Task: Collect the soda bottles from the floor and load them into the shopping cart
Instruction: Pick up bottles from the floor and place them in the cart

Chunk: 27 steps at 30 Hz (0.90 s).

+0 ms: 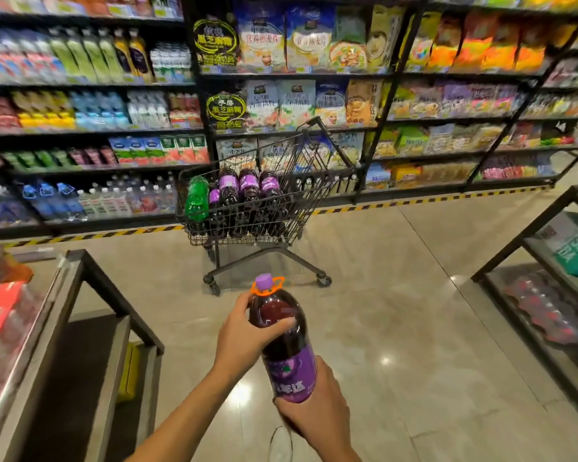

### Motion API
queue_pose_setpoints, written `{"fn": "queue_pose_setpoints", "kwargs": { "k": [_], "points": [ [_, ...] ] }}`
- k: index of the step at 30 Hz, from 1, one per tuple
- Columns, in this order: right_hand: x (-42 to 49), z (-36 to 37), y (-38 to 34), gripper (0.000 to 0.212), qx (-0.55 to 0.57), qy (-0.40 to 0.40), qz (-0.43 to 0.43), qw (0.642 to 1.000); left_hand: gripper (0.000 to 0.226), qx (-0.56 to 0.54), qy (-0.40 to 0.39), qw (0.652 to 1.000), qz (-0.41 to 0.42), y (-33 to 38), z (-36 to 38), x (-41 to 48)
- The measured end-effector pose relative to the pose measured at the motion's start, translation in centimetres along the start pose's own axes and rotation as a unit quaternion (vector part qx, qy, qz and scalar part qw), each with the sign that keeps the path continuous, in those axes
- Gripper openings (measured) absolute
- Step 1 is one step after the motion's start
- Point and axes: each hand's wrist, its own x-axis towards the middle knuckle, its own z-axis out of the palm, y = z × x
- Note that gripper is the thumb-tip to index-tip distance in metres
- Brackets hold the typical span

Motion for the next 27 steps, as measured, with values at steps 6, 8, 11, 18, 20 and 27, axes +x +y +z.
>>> {"fn": "queue_pose_setpoints", "kwargs": {
  "k": [6, 8, 11, 18, 20, 27],
  "points": [
    [9.9, -2.0, -3.8, 0.091, 0.007, -0.018, -0.027, 0.999, 0.081, 0.004, 0.011, 1.0, -0.007, 2.0, 1.3, 10.2],
    [13.2, -2.8, -5.1, 0.094, 0.012, -0.019, -0.04, 0.999, 0.079, -0.003, 0.016, 1.0, -0.004, 2.6, 1.6, 13.5],
    [17.8, -3.9, -7.4, 0.095, 0.017, -0.011, -0.052, 0.998, 0.078, -0.008, 0.022, 1.0, 0.004, 4.1, 1.9, 18.3],
    [28.7, -4.7, -12.2, 0.102, 0.027, 0.013, -0.048, 0.998, 0.081, 0.003, 0.002, 1.0, 0.004, 5.7, 2.9, 30.8],
    [31.9, -4.7, -13.6, 0.103, 0.031, 0.015, -0.039, 0.999, 0.079, 0.006, -0.004, 1.0, 0.008, 5.7, 3.3, 34.5],
    [42.5, -5.1, -17.8, 0.092, 0.03, 0.018, -0.019, 0.999, 0.07, 0.007, -0.044, 0.999, -0.004, 6.4, 4.6, 47.0]
  ]
}}
